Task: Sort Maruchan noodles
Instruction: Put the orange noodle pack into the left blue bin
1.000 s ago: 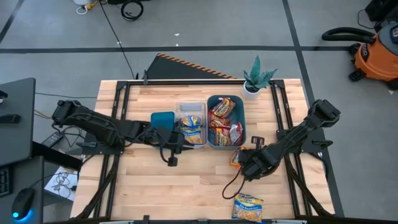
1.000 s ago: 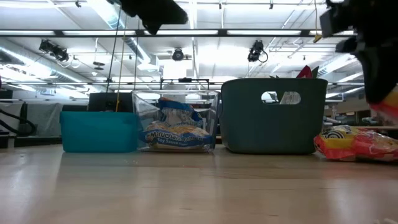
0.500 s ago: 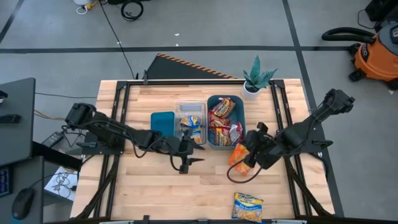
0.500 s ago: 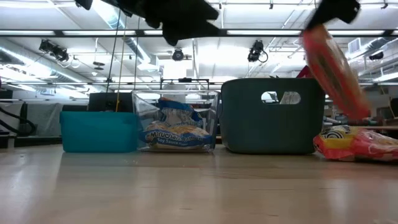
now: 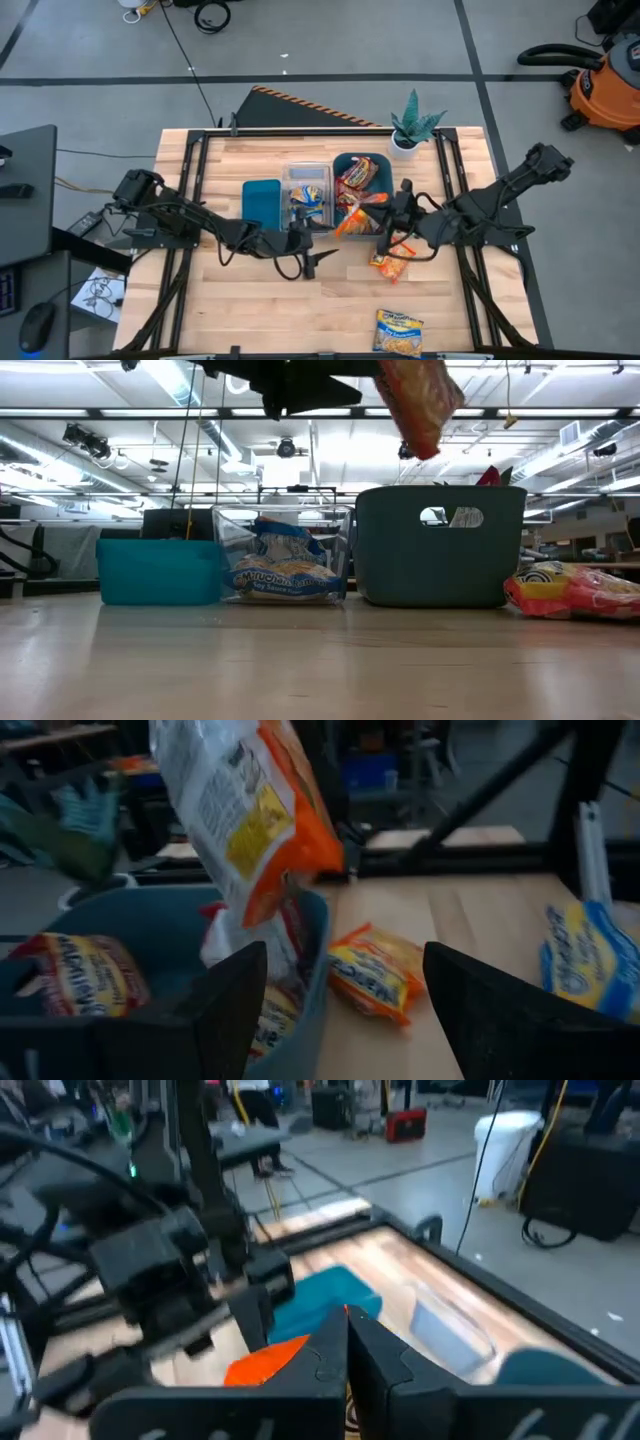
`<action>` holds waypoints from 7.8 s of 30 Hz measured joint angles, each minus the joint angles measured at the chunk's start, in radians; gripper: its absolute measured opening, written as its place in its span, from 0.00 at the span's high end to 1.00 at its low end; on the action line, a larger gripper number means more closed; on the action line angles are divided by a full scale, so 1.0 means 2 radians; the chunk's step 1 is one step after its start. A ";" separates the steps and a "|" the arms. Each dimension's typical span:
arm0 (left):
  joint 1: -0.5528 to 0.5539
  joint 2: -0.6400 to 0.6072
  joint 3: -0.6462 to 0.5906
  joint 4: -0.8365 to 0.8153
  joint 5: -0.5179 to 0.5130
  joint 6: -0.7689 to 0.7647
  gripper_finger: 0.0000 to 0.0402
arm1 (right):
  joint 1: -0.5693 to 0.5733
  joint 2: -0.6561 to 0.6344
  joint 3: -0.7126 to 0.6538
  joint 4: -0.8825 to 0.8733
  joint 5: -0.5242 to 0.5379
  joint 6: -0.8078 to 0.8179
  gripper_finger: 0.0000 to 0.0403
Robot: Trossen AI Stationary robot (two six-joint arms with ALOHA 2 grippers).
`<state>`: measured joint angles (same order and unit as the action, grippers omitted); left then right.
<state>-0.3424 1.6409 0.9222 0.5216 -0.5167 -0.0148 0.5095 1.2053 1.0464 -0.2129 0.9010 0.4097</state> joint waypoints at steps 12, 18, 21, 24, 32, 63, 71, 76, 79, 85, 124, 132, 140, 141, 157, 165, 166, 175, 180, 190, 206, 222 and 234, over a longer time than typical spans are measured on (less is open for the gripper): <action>0.002 0.015 0.000 0.033 -0.079 0.001 0.31 | -0.031 0.056 0.000 0.170 -0.059 -0.090 0.98; 0.002 0.015 0.000 0.051 -0.082 0.006 0.31 | -0.031 0.059 0.000 0.190 -0.060 -0.099 0.98; 0.004 0.015 0.000 0.056 -0.095 0.029 0.33 | -0.030 0.059 0.000 0.206 -0.069 -0.100 0.98; 0.008 0.015 0.000 0.071 -0.088 0.051 0.35 | -0.027 0.059 0.000 0.216 -0.082 -0.100 0.98; 0.006 0.015 0.000 0.114 -0.080 0.130 0.40 | -0.027 0.059 0.000 0.257 -0.115 -0.106 0.98; -0.011 -0.138 0.000 -0.253 -0.060 -0.022 0.60 | 0.048 -0.033 0.000 0.189 -0.099 -0.201 0.44; 0.007 -0.238 0.000 -0.557 -0.055 -0.220 0.60 | 0.097 -0.052 0.000 0.071 -0.038 -0.113 0.40; 0.033 -0.262 0.000 -0.668 -0.035 -0.307 0.60 | 0.109 -0.040 0.000 0.066 -0.030 -0.109 0.41; 0.053 -0.264 -0.002 -0.707 -0.005 -0.334 0.60 | 0.112 -0.035 0.000 0.067 -0.028 -0.109 0.41; 0.100 -0.276 -0.058 -0.691 0.094 -0.341 0.60 | 0.115 -0.030 0.000 0.063 -0.028 -0.099 0.41; 0.138 -0.297 0.061 -0.663 0.152 -0.236 0.42 | 0.082 0.036 0.000 -0.218 -0.247 0.219 0.41; 0.056 -0.238 0.060 -0.553 0.144 -0.220 0.43 | 0.099 0.107 0.000 -0.308 -0.305 0.296 0.42; 0.029 -0.223 0.059 -0.536 0.139 -0.222 0.43 | 0.113 0.178 0.000 -0.375 -0.339 0.364 0.50; 0.028 -0.223 0.059 -0.537 0.138 -0.222 0.43 | 0.112 0.183 0.000 -0.387 -0.345 0.372 0.50; 0.028 -0.223 0.059 -0.541 0.129 -0.222 0.43 | 0.150 0.298 0.022 -0.333 -0.263 0.316 0.51; 0.028 -0.223 0.059 -0.541 0.127 -0.222 0.43 | 0.176 0.356 0.071 -0.390 -0.198 0.303 0.51; 0.028 -0.223 0.059 -0.541 0.127 -0.222 0.43 | 0.177 0.361 0.072 -0.387 -0.196 0.304 0.51; 0.028 -0.224 0.059 -0.542 0.127 -0.222 0.43 | 0.183 0.392 0.073 -0.379 -0.174 0.308 0.51; 0.028 -0.224 0.059 -0.543 0.127 -0.222 0.43 | 0.182 0.396 0.073 -0.389 -0.170 0.305 0.54; 0.028 -0.224 0.059 -0.544 0.127 -0.221 0.43 | 0.171 0.394 0.073 -0.401 -0.180 0.301 0.87; 0.019 -0.148 0.060 -0.406 0.131 -0.095 0.43 | 0.159 0.240 0.072 -0.438 -0.154 0.277 0.98; -0.005 -0.001 0.059 -0.226 0.140 0.008 0.30 | 0.119 0.107 0.072 -0.249 -0.158 0.047 0.99; -0.004 0.043 0.059 -0.118 0.181 0.013 0.22 | 0.075 0.108 0.072 -0.164 -0.181 -0.049 0.99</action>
<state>-0.3500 1.7270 1.0401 0.2859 -0.1537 0.0120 0.6600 1.4204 1.1912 -0.5407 0.5396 0.3115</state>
